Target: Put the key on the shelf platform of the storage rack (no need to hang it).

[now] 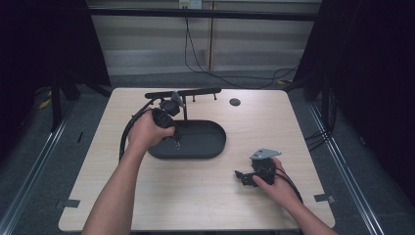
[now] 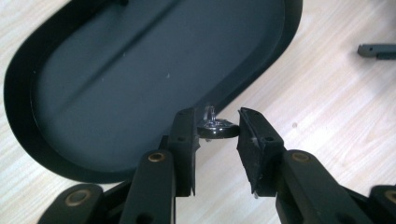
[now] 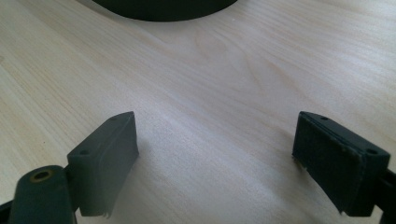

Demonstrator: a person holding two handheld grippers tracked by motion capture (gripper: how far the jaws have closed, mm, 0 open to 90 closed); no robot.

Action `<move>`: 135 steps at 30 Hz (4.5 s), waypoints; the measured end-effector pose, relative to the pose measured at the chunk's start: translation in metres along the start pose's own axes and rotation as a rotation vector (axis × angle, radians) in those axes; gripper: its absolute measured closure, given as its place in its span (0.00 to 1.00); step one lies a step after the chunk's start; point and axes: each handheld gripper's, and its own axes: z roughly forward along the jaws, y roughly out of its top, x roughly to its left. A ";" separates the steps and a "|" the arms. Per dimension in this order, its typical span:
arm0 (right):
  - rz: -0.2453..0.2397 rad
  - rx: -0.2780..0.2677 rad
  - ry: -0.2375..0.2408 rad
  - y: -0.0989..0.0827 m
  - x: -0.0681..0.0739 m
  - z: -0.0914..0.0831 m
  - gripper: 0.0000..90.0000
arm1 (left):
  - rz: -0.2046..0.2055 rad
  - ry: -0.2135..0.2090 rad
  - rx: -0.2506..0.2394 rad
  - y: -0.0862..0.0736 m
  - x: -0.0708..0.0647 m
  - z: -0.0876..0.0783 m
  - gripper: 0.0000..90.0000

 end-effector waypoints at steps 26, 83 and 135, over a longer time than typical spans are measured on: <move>0.000 0.000 0.000 0.000 0.000 0.000 0.15 | -0.032 0.027 0.015 0.014 0.008 0.034 0.75; 0.000 0.001 0.000 0.000 0.000 0.000 0.15 | -0.040 0.107 -0.040 0.003 0.012 0.080 0.64; -0.003 0.001 -0.001 0.000 0.000 0.000 0.15 | -0.073 0.045 -0.089 -0.022 0.007 0.051 0.43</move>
